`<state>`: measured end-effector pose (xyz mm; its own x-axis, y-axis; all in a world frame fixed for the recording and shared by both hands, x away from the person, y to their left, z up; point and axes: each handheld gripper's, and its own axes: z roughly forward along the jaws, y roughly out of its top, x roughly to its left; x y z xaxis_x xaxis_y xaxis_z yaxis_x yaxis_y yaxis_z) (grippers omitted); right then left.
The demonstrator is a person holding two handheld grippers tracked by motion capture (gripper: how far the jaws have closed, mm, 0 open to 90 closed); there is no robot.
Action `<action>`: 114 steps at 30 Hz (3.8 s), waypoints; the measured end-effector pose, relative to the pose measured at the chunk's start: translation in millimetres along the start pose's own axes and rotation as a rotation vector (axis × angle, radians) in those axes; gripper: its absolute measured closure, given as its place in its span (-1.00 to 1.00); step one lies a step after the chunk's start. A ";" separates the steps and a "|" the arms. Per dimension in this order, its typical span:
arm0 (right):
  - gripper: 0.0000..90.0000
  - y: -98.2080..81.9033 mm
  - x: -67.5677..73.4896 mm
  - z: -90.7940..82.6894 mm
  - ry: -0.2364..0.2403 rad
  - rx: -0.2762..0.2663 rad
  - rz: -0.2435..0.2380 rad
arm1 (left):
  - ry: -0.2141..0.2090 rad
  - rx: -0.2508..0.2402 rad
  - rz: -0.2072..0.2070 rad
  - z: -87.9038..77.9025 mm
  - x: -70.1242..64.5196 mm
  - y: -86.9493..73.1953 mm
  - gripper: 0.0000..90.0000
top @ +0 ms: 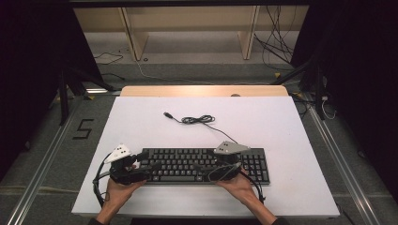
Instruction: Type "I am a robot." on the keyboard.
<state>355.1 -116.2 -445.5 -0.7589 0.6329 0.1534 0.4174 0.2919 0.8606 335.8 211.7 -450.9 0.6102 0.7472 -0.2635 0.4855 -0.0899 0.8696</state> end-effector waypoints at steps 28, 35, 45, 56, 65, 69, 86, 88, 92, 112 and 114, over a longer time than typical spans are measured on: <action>0.55 -0.2 -5.8 22.1 -0.015 0.087 0.002 | -0.002 -0.021 0.000 -9.4 -3.1 -7.0 -0.46; 0.86 0.9 -5.9 29.7 -0.030 0.115 -0.011 | 0.000 -0.028 -0.003 -11.2 -2.6 -7.6 -0.47; 1.00 1.7 -5.1 43.9 -0.058 0.166 -0.018 | 0.003 -0.031 0.001 -11.4 -2.2 -7.6 -0.47; 1.00 0.7 -6.6 54.3 -0.082 0.209 -0.011 | 0.002 -0.031 0.003 -10.8 -2.3 -7.7 -0.47; 1.00 -2.6 -6.1 60.3 -0.101 0.242 -0.024 | 0.004 -0.028 0.005 -10.4 -2.4 -7.8 -0.47; 1.00 -3.0 -4.2 60.8 -0.110 0.241 -0.032 | 0.006 -0.029 0.005 -10.5 -2.1 -7.9 -0.47; -0.01 7.7 -5.2 34.2 -0.051 0.094 0.044 | 0.010 -0.033 0.003 -11.7 -1.3 -7.8 -0.47; -0.15 8.3 -4.1 29.5 -0.043 0.075 0.039 | 0.010 -0.033 0.003 -11.7 -1.0 -7.8 -0.47; -0.35 9.4 0.3 19.6 -0.020 0.052 0.022 | 0.013 -0.035 0.001 -12.1 0.0 -7.7 -0.47; -0.48 14.3 18.2 23.5 0.061 0.047 -0.002 | 0.022 -0.040 0.006 -13.0 0.9 -7.6 -0.47; -0.45 14.8 20.0 25.5 0.063 0.051 -0.007 | 0.024 -0.042 0.008 -13.3 1.0 -7.6 -0.47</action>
<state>358.8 -80.8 -442.0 -0.7910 0.5849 0.1794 0.4358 0.3330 0.8361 324.5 221.8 -452.2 0.5984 0.7621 -0.2470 0.4540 -0.0686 0.8884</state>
